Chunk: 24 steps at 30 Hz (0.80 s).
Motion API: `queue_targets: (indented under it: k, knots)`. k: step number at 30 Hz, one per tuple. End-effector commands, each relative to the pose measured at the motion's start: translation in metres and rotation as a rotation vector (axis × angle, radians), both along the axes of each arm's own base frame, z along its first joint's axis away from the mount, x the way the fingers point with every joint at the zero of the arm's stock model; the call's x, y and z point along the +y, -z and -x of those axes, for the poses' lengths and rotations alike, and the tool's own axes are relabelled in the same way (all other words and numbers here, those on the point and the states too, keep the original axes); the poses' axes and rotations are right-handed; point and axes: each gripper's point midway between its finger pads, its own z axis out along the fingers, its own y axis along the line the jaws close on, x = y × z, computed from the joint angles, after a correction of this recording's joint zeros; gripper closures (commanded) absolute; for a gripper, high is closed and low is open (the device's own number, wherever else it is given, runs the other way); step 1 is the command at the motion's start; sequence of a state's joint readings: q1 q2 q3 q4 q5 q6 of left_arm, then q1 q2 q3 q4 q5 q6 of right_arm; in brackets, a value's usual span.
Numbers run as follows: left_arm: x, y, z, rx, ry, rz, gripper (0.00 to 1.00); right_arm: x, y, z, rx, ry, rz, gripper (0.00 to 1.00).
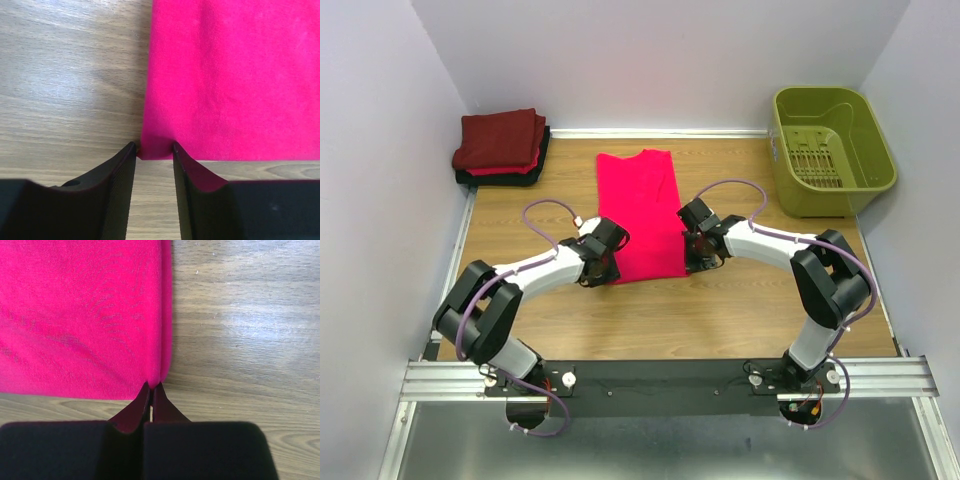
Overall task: Fold and stack the t-shirts
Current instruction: Fold the tshirt
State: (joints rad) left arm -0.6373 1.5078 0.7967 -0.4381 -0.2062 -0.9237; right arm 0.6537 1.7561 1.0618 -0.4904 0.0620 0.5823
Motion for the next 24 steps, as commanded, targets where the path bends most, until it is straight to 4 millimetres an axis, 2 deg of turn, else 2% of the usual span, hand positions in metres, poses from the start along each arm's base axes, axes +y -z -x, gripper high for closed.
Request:
queue_targets:
  k: [1,3,5,6,7,12,17,18,19,20,21,22,23,24]
  knots:
    - [0.014,0.016,0.015,0.073,0.011,-0.089,0.59,-0.019,0.023,0.032,0.13,-0.028,0.1,1.0]
    - [0.015,0.018,0.014,0.073,0.013,-0.097,0.61,-0.019,0.024,0.032,0.129,-0.029,0.102,0.99]
    - [0.014,0.021,0.014,0.083,0.019,-0.102,0.68,-0.02,0.025,0.033,0.132,-0.029,0.104,0.99]
    - [0.012,0.021,0.015,0.087,0.028,-0.097,0.75,-0.021,0.025,0.033,0.133,-0.03,0.105,0.99]
    - [0.012,0.022,0.016,0.09,0.029,-0.095,0.77,-0.021,0.025,0.034,0.133,-0.03,0.107,0.99]
    - [0.012,0.023,0.022,0.095,0.038,-0.086,0.98,-0.023,0.026,0.04,0.145,-0.044,0.102,0.99]
    - [0.016,0.018,0.033,0.101,0.071,-0.095,1.0,-0.028,0.024,0.056,0.18,-0.077,0.09,1.0]
    - [0.017,0.016,0.036,0.105,0.082,-0.1,1.0,-0.024,0.02,0.065,0.201,-0.103,0.059,1.0]
    - [0.02,0.014,0.045,0.126,0.094,-0.112,1.0,-0.029,0.021,0.078,0.243,-0.114,0.07,0.99]
    - [0.013,0.003,0.05,0.107,0.133,-0.1,1.0,-0.031,0.02,0.088,0.27,-0.125,0.067,0.99]
    - [0.015,-0.004,0.063,0.135,0.157,-0.116,1.0,-0.026,0.014,0.106,0.312,-0.168,0.037,0.99]
    - [0.009,-0.021,0.069,0.11,0.182,-0.079,1.0,-0.033,0.01,0.127,0.382,-0.186,0.055,0.99]
    - [0.006,-0.027,0.081,0.122,0.215,-0.063,1.0,-0.034,0.004,0.141,0.416,-0.206,0.054,0.99]
    - [0.005,-0.039,0.107,0.163,0.249,-0.02,1.0,-0.04,-0.007,0.168,0.47,-0.244,0.061,0.99]
